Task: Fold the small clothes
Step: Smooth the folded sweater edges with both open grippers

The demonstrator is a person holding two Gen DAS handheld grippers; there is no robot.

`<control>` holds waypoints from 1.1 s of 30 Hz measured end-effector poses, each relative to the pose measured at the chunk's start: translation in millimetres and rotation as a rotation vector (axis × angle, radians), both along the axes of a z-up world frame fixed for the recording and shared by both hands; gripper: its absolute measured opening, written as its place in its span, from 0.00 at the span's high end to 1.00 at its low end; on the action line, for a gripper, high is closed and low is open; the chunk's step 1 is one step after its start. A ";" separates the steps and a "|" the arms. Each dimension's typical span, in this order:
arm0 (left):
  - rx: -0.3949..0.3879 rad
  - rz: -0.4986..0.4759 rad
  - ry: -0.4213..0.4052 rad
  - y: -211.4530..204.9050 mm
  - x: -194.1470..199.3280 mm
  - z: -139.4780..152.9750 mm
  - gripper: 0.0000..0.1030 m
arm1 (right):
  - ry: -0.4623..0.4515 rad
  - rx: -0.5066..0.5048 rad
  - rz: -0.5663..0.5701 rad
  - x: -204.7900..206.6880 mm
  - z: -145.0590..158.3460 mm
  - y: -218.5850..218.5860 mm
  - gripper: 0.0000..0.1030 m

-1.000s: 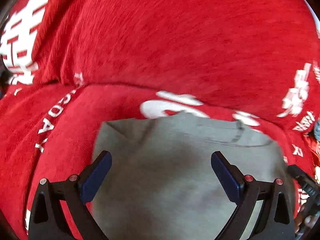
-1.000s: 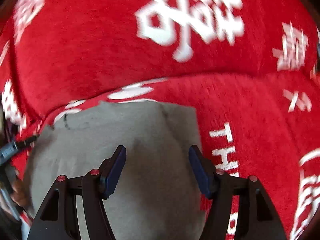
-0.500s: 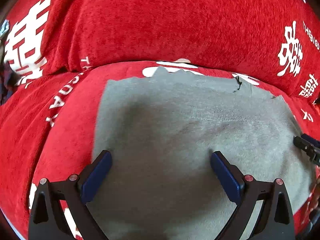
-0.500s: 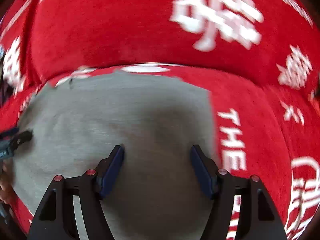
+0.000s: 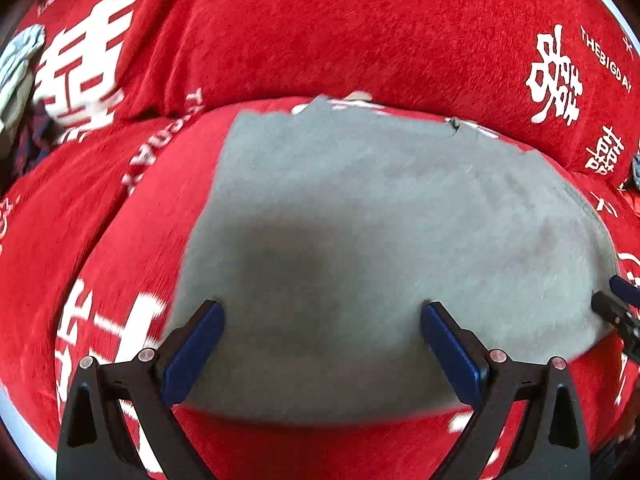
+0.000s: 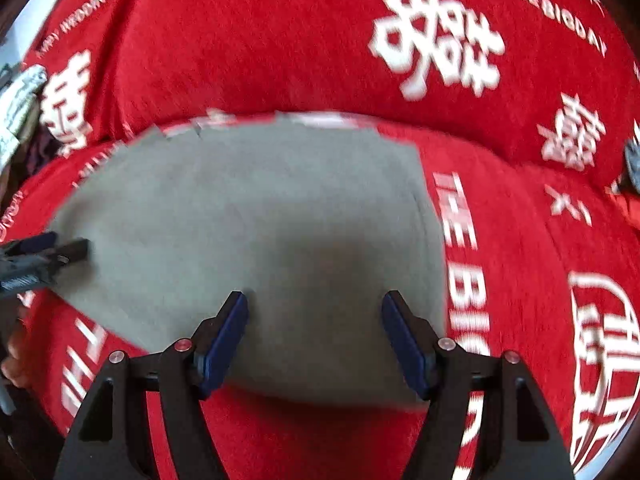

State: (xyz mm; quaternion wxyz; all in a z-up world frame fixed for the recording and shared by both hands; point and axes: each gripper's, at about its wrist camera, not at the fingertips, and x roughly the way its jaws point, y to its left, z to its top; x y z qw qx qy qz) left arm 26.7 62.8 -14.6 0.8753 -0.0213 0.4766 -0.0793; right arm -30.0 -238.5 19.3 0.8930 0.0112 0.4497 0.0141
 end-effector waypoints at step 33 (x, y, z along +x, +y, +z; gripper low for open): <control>-0.411 0.078 0.020 86.9 -37.1 -14.1 0.03 | -0.111 0.084 0.035 -28.1 32.4 14.5 0.24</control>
